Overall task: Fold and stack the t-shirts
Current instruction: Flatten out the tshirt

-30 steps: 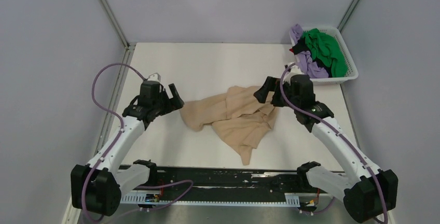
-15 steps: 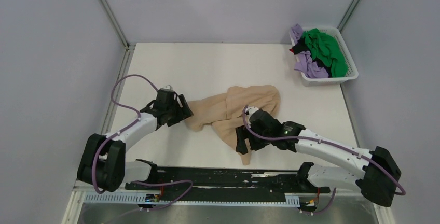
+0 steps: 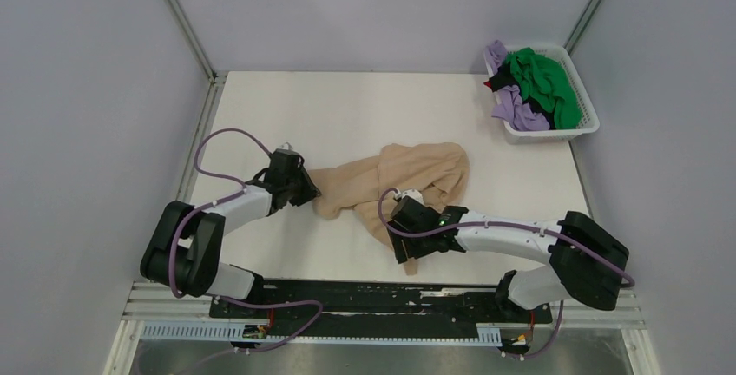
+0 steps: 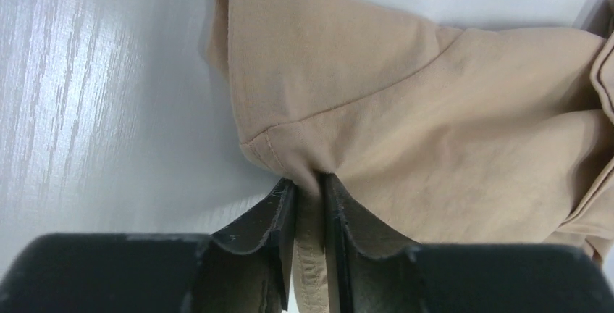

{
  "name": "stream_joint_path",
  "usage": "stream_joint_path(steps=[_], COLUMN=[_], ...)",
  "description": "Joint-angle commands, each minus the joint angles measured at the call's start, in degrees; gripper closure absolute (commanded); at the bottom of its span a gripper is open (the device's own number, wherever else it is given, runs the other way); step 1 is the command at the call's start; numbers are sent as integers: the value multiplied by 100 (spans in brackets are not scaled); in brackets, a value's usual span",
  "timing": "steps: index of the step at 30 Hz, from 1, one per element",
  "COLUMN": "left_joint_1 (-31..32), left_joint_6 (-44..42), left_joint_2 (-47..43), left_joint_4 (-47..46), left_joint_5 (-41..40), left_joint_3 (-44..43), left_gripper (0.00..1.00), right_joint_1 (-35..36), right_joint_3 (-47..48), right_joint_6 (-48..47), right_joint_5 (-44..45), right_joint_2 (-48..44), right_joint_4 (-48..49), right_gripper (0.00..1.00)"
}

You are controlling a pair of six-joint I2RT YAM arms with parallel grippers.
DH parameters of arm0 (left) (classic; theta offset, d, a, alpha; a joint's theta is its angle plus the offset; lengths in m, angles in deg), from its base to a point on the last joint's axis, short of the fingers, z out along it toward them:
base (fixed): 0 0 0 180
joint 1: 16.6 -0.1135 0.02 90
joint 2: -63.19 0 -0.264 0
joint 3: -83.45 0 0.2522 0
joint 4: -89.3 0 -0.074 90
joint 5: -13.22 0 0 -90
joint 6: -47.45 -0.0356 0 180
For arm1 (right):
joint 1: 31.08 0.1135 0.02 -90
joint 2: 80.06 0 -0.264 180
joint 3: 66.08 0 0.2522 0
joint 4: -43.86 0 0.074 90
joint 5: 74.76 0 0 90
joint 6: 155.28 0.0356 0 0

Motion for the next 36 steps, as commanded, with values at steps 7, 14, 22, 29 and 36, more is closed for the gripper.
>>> stream_joint_path(steps=[7,14,22,29,36], left_joint_1=[33,29,25,29,29], left_joint_6=[-386,-694,-1285,-1703,-2111], left_joint_2=[-180,-1559,-2653,-3110,-3370], left_joint_4=[-116,236,1057,1205,1535], left_joint_5=[-521,-790,-1332,-1866,-1830], left_joint_3=[-136,-409,-1940,-3340,-4708], left_gripper=[100,100,100,100,100], right_joint_1=[-14,-1270,-3055,-3608,-3615], right_joint_3=[103,559,1865,3362,4479], right_joint_6=[957,461,-766,-1365,-1637], right_joint_5=[1743,1540,-67,-200,-1246], right_joint_2=[342,-1317,-2477,-2436,-2792], right_joint_4=[-19,265,860,862,867], right_gripper=[91,100,100,100,100])
